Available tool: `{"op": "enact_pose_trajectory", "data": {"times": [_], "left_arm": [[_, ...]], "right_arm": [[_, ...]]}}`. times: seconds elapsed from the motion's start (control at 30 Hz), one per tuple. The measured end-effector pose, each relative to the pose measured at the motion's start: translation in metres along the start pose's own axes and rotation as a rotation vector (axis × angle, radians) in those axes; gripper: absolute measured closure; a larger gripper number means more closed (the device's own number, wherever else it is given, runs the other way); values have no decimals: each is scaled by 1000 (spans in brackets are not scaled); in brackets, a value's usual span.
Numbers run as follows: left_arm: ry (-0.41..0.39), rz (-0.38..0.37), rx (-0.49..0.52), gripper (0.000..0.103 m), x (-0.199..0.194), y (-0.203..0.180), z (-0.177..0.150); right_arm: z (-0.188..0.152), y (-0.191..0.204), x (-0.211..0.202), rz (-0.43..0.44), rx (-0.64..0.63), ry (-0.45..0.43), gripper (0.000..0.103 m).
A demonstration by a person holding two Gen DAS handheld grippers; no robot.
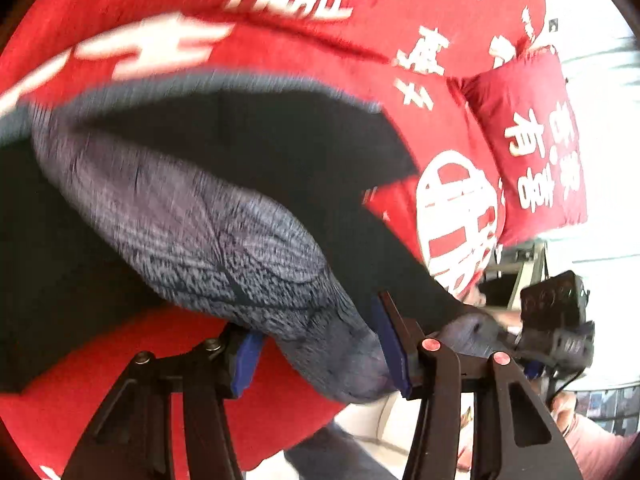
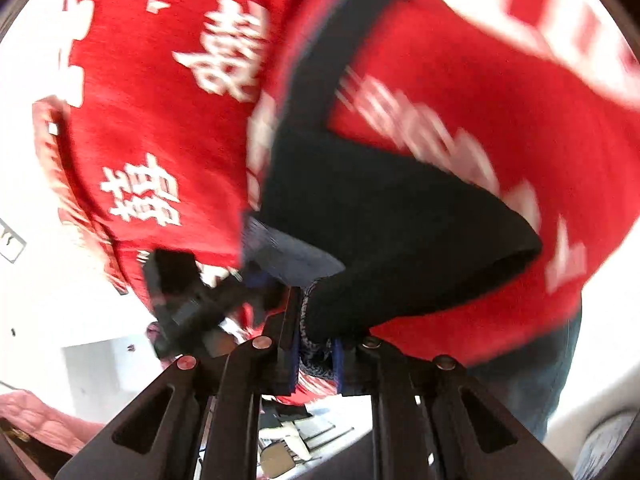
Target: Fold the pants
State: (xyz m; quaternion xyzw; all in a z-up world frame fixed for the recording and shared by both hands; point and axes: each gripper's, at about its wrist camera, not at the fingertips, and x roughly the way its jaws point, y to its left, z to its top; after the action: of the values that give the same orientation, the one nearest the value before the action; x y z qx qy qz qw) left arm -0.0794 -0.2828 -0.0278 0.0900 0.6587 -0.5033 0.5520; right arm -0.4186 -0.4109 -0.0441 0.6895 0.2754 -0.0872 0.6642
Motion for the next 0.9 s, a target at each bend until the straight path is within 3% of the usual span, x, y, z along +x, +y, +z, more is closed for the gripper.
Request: {"op": "enact_pose_trajectory", "data": {"times": [0.1,0.2,0.27,0.33,0.4,0.43,0.47,0.53,0.57,0.7,0.77,0.9], "left_arm": [[-79,39,2,49,1,-13,42],[-118,126,-11,47,11,-18,93],[-135,178,-1,31,14,-19,112],[-176,251,41,31,11,-24,128],[-220,298,50,31,1,-26,134],[-236,313,41,31,-3,-24,136],[-251,325,23,31,-8,-20,138],[-258,350,-9,30,-10,-10,139],[-249,377,-20,23,-10,-4,137],[-164,497,-48,21,11,18,119],[-135,527,-67,21,19,24,109],[-102,555,-127,21,30,38,90]], "right_arm": [[59,29,-8,22,-42,-22,89],[120,44,-9,3,-65,-36,89],[163,52,0,-30,-76,-37,86],[199,54,11,-96,-64,-28,82],[229,58,27,-205,-88,-20,65],[237,60,31,-238,-98,-20,41],[247,62,35,-271,-112,-27,28],[254,67,35,-278,-144,-49,28],[256,74,33,-279,-176,-55,28],[248,77,18,-363,-232,-95,32],[240,61,8,-390,-176,-111,45],[222,8,1,-439,-3,-129,60]]}}
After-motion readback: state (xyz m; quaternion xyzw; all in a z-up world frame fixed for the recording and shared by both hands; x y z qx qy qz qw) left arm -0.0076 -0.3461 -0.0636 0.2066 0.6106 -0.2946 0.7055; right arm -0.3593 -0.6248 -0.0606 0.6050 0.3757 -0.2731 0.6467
